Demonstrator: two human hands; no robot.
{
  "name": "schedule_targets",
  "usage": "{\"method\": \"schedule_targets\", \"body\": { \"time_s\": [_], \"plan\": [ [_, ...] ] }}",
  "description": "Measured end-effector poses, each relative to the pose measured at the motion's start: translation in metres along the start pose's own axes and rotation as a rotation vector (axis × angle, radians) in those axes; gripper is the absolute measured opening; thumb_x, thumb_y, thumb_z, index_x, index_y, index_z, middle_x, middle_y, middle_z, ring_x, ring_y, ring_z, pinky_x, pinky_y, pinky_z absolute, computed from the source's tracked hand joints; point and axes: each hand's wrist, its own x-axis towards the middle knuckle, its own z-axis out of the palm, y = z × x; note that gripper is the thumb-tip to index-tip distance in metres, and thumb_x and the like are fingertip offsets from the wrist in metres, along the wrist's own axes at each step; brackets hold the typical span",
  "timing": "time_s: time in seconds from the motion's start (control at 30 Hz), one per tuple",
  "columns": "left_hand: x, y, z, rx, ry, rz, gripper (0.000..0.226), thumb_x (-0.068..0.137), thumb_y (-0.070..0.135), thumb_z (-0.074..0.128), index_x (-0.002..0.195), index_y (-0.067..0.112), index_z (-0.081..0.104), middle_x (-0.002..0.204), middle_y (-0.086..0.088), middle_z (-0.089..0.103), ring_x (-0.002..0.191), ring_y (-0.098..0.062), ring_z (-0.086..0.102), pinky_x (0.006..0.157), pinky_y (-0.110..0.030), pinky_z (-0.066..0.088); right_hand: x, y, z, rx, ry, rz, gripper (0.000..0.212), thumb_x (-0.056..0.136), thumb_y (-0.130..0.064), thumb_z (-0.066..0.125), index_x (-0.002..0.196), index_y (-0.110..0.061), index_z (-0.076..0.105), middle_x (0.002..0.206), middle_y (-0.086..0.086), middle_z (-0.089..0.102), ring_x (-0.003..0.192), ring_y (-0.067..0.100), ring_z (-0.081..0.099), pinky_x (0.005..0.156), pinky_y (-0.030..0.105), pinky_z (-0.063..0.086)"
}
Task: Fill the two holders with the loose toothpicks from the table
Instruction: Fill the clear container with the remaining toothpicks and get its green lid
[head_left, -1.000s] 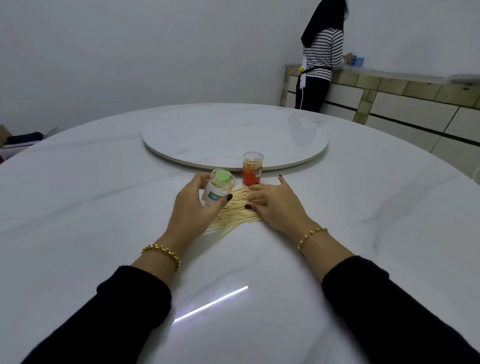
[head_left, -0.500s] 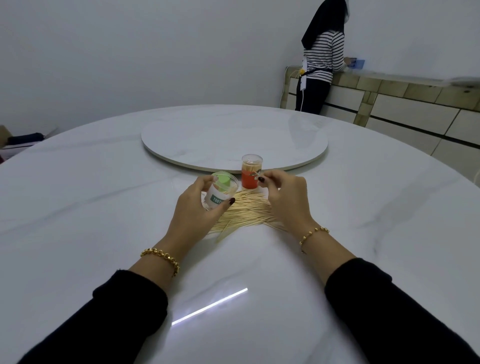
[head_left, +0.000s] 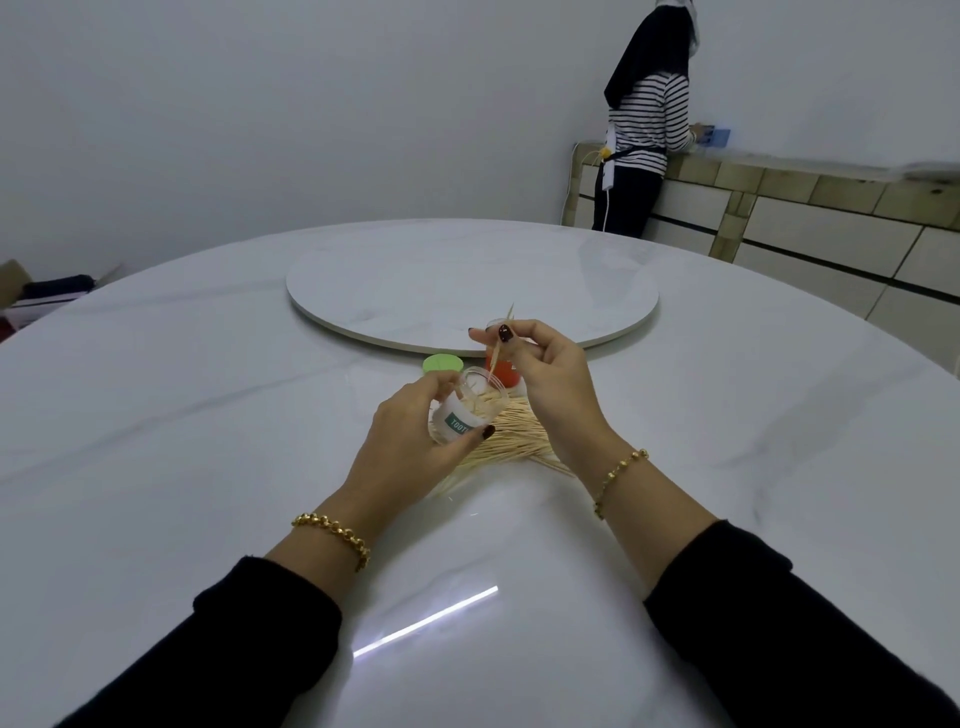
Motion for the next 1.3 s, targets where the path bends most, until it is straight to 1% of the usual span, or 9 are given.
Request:
{"method": "schedule_targets", "body": {
  "time_s": [0.17,0.27,0.43,0.6,0.77,0.97,1.13,1.23,1.3],
  "plan": [
    [0.0,-0.001,-0.001,-0.018,0.014,-0.022,0.06,0.071,0.053,0.068,0.118,0.019,0.056,0.107,0.009,0.064,0.097,-0.006,0.057,0.083,-0.025,0.047,0.001,0.013,-0.001,-0.038,-0.071,-0.009,0.022,0.1,-0.01,0.047,0.108,0.001,0.063,0.109,0.007,0.071,0.101,0.011,0.067,0.088,0.022,0.052],
    [0.001,-0.004,-0.002,-0.03,0.017,-0.053,0.061,0.071,0.054,0.07,0.119,0.02,0.056,0.11,0.008,0.064,0.1,-0.008,0.058,0.084,-0.026,0.049,0.006,0.018,-0.01,-0.098,-0.039,-0.009,0.02,0.099,-0.014,0.049,0.103,-0.007,0.067,0.107,0.004,0.072,0.098,0.017,0.066,0.086,0.018,0.051],
    [0.001,-0.008,-0.005,-0.043,0.037,-0.092,0.054,0.074,0.041,0.077,0.118,0.019,0.056,0.109,0.006,0.064,0.101,-0.01,0.058,0.08,-0.018,0.045,0.007,0.036,-0.035,-0.553,-0.041,-0.077,0.016,0.093,-0.015,0.058,0.095,-0.019,0.073,0.099,-0.008,0.073,0.098,0.002,0.064,0.092,0.025,0.047],
    [0.002,-0.008,-0.008,-0.038,0.064,-0.099,0.052,0.076,0.037,0.077,0.118,0.017,0.056,0.108,0.007,0.064,0.101,-0.007,0.056,0.079,-0.011,0.039,0.006,0.044,-0.036,-0.95,-0.2,-0.165,0.018,0.091,-0.025,0.062,0.105,-0.022,0.072,0.117,-0.007,0.067,0.114,0.009,0.056,0.115,0.043,0.018],
    [0.002,-0.01,-0.008,-0.048,0.073,-0.102,0.051,0.076,0.034,0.077,0.118,0.016,0.056,0.108,0.007,0.064,0.099,-0.005,0.056,0.078,-0.005,0.037,0.002,0.047,-0.025,-1.214,-0.363,-0.262,0.03,0.093,-0.037,0.056,0.121,-0.028,0.064,0.141,-0.009,0.049,0.132,0.008,0.039,0.117,0.047,0.007],
    [0.002,-0.013,-0.007,-0.037,0.066,-0.106,0.052,0.076,0.036,0.077,0.119,0.017,0.055,0.109,0.006,0.064,0.102,-0.007,0.056,0.081,-0.01,0.04,0.004,0.049,-0.028,-1.217,-0.346,-0.293,0.023,0.091,-0.029,0.061,0.112,-0.024,0.07,0.137,-0.006,0.054,0.13,0.009,0.043,0.117,0.042,0.009],
    [0.002,-0.012,-0.007,-0.032,0.064,-0.108,0.053,0.075,0.038,0.077,0.119,0.017,0.056,0.109,0.005,0.064,0.102,-0.007,0.056,0.081,-0.014,0.041,0.007,0.052,-0.027,-1.181,-0.274,-0.335,0.016,0.088,-0.019,0.065,0.1,-0.016,0.075,0.116,-0.002,0.066,0.112,0.015,0.056,0.115,0.042,0.021],
    [0.002,-0.012,-0.007,-0.035,0.063,-0.108,0.051,0.076,0.039,0.076,0.118,0.019,0.055,0.108,0.008,0.064,0.101,-0.006,0.056,0.082,-0.017,0.042,0.007,0.055,-0.028,-1.143,-0.24,-0.383,0.008,0.083,-0.012,0.069,0.087,-0.009,0.075,0.097,0.005,0.071,0.093,0.025,0.059,0.096,0.043,0.042],
    [0.002,-0.01,-0.008,-0.043,0.067,-0.111,0.05,0.076,0.039,0.076,0.118,0.02,0.055,0.107,0.01,0.063,0.101,-0.005,0.056,0.083,-0.02,0.044,0.007,0.056,-0.028,-1.129,-0.225,-0.374,0.006,0.083,-0.01,0.07,0.085,-0.006,0.075,0.093,0.008,0.07,0.089,0.028,0.058,0.085,0.034,0.043]
  ]
}}
